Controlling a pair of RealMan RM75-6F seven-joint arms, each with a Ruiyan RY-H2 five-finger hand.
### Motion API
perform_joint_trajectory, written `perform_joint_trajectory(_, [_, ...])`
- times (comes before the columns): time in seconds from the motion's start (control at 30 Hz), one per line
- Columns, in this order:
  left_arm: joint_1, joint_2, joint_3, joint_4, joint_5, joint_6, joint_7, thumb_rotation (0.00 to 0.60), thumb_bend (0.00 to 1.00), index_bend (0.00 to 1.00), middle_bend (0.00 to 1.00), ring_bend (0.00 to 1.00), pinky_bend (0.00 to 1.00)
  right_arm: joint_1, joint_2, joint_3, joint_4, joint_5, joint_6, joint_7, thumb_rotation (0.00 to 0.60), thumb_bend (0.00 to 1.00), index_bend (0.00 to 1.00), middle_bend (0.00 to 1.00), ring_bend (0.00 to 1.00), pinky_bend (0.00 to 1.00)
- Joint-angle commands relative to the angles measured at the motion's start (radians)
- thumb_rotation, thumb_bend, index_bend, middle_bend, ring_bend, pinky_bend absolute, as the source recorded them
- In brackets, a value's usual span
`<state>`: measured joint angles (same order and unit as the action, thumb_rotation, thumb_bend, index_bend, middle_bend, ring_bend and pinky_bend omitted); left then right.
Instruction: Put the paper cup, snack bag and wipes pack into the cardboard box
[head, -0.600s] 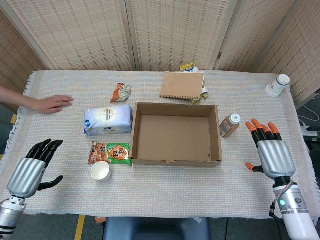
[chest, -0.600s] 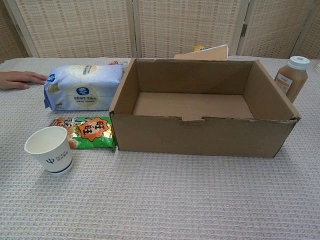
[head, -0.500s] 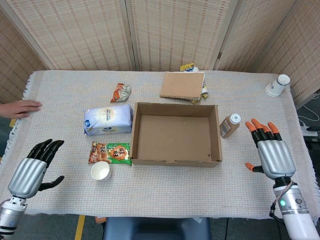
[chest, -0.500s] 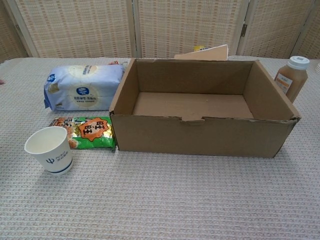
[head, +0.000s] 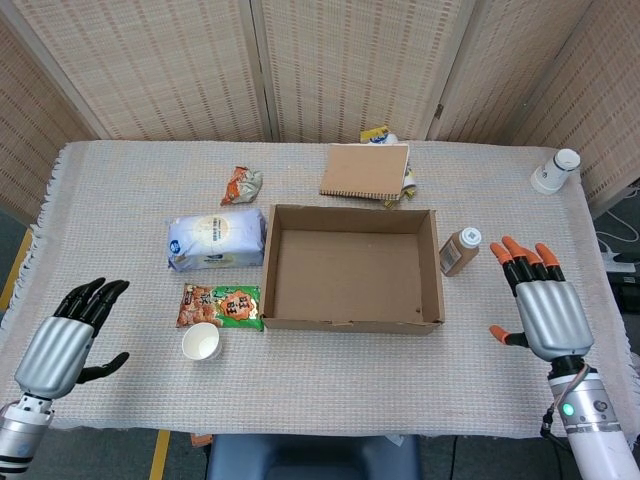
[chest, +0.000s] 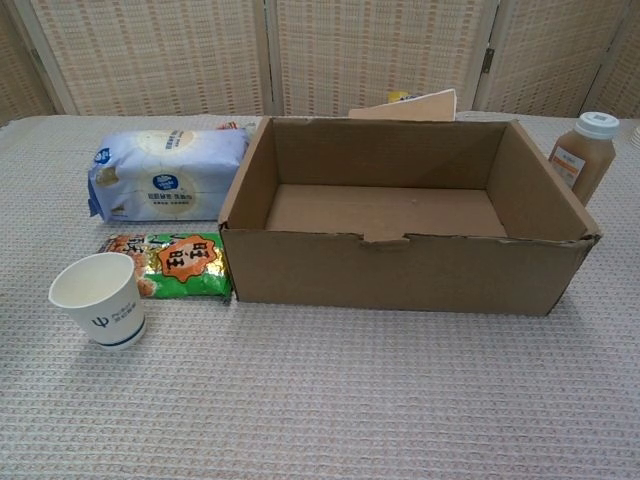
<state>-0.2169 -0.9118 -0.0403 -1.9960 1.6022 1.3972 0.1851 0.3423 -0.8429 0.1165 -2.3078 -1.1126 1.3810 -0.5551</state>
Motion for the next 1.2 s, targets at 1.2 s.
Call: perform_joint_trajectory(1.2, [-0.181, -0.323, -0.012, 0.13, -0.198, -0.296, 0.192, 0.6, 0.18, 0.06, 0.11, 0.05, 0.17, -0.014, 0.028, 0.005, -0.011, -0.016, 0.0, 0.033, 0.6, 0.04, 0.07, 0.0, 0.0, 0.0])
